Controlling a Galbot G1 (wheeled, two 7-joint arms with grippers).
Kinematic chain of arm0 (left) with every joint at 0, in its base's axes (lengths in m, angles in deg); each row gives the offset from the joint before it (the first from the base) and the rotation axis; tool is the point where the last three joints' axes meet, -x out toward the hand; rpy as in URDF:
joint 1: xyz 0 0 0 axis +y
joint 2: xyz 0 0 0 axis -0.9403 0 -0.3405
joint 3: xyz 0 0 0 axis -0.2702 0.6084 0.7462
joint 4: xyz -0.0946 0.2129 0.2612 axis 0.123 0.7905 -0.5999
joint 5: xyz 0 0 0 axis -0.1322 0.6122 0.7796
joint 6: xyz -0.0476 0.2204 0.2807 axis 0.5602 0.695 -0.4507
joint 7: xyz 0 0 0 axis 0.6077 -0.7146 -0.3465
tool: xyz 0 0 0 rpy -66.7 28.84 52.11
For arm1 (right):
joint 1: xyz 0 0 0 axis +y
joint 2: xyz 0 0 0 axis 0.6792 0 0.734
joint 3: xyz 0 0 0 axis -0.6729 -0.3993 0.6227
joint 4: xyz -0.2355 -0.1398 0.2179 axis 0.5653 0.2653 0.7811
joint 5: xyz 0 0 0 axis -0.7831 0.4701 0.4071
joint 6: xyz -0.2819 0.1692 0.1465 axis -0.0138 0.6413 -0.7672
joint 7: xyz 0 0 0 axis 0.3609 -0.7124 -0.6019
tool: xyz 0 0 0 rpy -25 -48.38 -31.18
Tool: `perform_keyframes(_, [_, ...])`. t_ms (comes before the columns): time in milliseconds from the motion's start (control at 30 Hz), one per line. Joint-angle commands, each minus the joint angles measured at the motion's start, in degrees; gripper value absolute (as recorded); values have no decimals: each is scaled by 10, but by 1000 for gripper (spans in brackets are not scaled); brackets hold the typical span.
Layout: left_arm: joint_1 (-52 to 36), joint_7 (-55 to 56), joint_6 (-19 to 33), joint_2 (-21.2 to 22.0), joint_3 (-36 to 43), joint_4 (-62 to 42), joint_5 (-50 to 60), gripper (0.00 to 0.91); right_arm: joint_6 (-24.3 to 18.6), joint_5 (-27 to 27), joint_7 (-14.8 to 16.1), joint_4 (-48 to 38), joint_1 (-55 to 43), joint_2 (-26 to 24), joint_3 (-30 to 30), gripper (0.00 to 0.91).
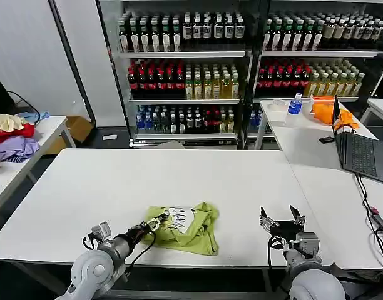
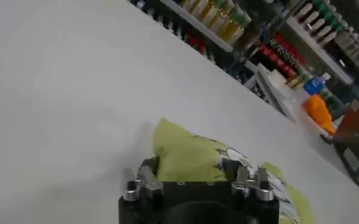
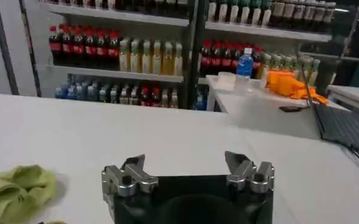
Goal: Fold and organize the clothes.
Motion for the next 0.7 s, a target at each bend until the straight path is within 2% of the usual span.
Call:
perform_keyframes(33, [-5, -13, -2, 2, -9, -33, -62, 40, 1, 3, -1, 0, 1, 0, 3, 907])
perform_keyframes(433, [6, -24, -1, 7, -37, -9, -113, 30, 3, 4, -3, 8, 5, 0, 4, 907])
perform_keyframes(600, [13, -13, -1, 1, -89, 18, -140, 30, 3, 4, -3, 12, 10, 0, 8, 907])
perform_keyframes(700, [8, -6, -1, -20, -143, 26, -146, 30, 3, 5, -3, 14, 11, 0, 10, 907])
